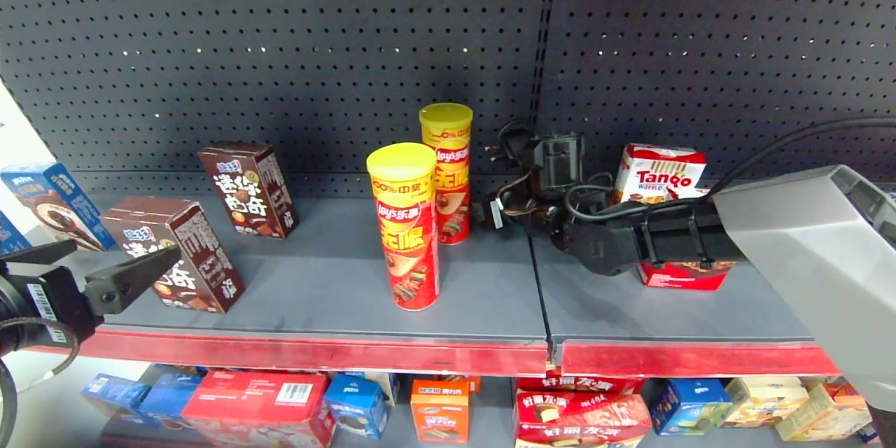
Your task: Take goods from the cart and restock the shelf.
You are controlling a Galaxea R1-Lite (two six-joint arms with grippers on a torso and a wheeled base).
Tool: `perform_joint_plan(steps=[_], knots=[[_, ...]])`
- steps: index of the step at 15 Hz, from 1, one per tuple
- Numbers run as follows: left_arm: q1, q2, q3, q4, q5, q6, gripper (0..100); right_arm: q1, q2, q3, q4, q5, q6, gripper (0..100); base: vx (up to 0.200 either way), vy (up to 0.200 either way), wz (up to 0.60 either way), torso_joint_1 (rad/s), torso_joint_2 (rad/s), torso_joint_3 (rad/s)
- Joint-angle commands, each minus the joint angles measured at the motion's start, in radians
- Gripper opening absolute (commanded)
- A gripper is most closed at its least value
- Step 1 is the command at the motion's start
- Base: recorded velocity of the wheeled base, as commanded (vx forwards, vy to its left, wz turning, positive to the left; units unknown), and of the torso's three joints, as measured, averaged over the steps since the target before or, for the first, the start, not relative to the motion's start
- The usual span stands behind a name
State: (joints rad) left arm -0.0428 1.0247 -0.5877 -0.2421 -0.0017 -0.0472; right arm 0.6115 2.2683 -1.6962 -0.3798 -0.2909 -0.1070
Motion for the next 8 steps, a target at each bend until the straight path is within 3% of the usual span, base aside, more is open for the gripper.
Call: perform_joint_plan(steps=[1, 6, 8], knots=[[0.001, 0.0, 0.003, 0.0, 0.0, 0.0, 100, 0.014, -0.006, 0.0, -0.001, -0.002, 0.0, 100, 0.0, 0.0, 0.0, 0.0, 0.0, 0.0], [-0.002, -0.005, 0.029, 0.006, -0.001, 0.0, 100, 0.002, -0.039, 0.016, 0.002, -0.017, 0.001, 100, 0.0, 0.0, 0.0, 0.0, 0.0, 0.0], [-0.019, 0.005, 0.062, 0.007, -0.009, 0.0, 100, -0.007, -0.168, 0.118, 0.009, -0.047, 0.004, 100, 0.0, 0.0, 0.0, 0.0, 0.0, 0.0]])
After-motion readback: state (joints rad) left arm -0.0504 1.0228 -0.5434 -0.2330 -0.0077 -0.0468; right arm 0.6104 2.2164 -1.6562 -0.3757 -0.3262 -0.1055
